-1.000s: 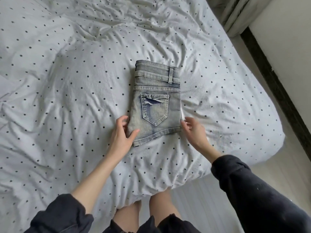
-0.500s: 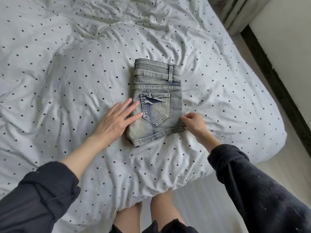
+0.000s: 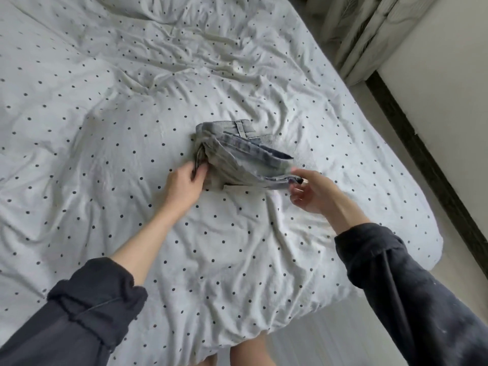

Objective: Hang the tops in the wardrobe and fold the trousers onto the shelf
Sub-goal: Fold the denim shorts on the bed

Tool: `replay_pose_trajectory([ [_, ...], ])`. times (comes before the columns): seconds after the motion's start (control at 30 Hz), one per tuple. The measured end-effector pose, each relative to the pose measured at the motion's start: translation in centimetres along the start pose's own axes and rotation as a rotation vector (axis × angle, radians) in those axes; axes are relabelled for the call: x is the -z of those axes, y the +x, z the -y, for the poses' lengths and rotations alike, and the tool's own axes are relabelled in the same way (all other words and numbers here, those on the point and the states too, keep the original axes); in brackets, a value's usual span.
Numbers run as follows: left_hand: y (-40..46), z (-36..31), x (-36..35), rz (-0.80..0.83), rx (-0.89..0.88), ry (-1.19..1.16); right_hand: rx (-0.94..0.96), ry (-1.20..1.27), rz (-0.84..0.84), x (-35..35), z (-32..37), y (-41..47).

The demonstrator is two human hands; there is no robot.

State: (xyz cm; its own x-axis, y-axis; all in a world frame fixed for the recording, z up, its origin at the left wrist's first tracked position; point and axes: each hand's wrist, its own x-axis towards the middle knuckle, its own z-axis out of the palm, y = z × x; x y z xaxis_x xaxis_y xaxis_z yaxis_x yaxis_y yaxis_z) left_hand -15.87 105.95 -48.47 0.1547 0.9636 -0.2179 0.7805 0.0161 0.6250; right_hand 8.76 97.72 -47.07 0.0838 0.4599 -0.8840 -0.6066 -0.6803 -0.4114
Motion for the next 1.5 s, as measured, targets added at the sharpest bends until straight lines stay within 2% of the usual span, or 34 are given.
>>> replay_pose_trajectory([
  [0.1, 1.1, -0.4, -0.2, -0.076, 0.122, -0.087, 0.096, 0.074, 0.045, -1.6, 2.3, 0.2],
  [0.17, 1.2, -0.1, -0.3, -0.063, 0.137, -0.155, 0.176, -0.004, 0.085, -2.0, 3.3, 0.5],
  [0.2, 1.2, 0.2, -0.2, -0.055, 0.112, -0.207, 0.235, -0.156, 0.073, -2.0, 3.7, 0.9],
  [0.3, -0.1, 1.1, 0.0, 0.041, 0.011, -0.228, 0.515, -0.914, -0.033, -0.7, 3.1, 2.0],
  [0.37, -1.4, 2.5, 0.0, 0.103, -0.018, -0.185, 0.683, -1.206, -0.021, 0.7, 1.9, 2.8],
  [0.43, -2.3, 3.9, 0.2, 0.158, -0.145, -0.092, 0.817, -1.299, 0.035, 2.1, 0.4, 3.1],
  [0.57, -2.3, 6.2, 0.7, 0.258, -0.602, 0.296, 1.211, -1.568, 0.085, 4.0, -2.3, 3.1],
  [0.63, -2.6, 6.4, 0.7, 0.244, -0.749, 0.4, 1.277, -1.772, 0.088, 4.9, -3.8, 3.2],
  [0.73, -3.5, 6.4, 0.4, 0.256, -0.807, 0.487, 1.282, -1.991, 0.078, 5.9, -5.5, 3.8],
  [0.87, -4.4, 7.1, -0.1, 0.244, -0.785, 0.572, 1.333, -2.067, 0.046, 5.5, -5.2, 4.4],
  [1.07, -4.4, 7.0, 0.0, 0.25, -0.725, 0.58, 1.342, -2.129, 0.029, 5.4, -4.3, 5.3],
  [1.4, -4.9, 6.5, -0.1, 0.221, -0.501, 0.173, 1.38, -1.987, 0.0, 5.3, -4.6, 5.7],
  [1.5, -5.1, 6.1, -0.2, 0.22, -0.304, 0.013, 1.406, -1.978, -0.034, 5.2, -4.8, 5.5],
])
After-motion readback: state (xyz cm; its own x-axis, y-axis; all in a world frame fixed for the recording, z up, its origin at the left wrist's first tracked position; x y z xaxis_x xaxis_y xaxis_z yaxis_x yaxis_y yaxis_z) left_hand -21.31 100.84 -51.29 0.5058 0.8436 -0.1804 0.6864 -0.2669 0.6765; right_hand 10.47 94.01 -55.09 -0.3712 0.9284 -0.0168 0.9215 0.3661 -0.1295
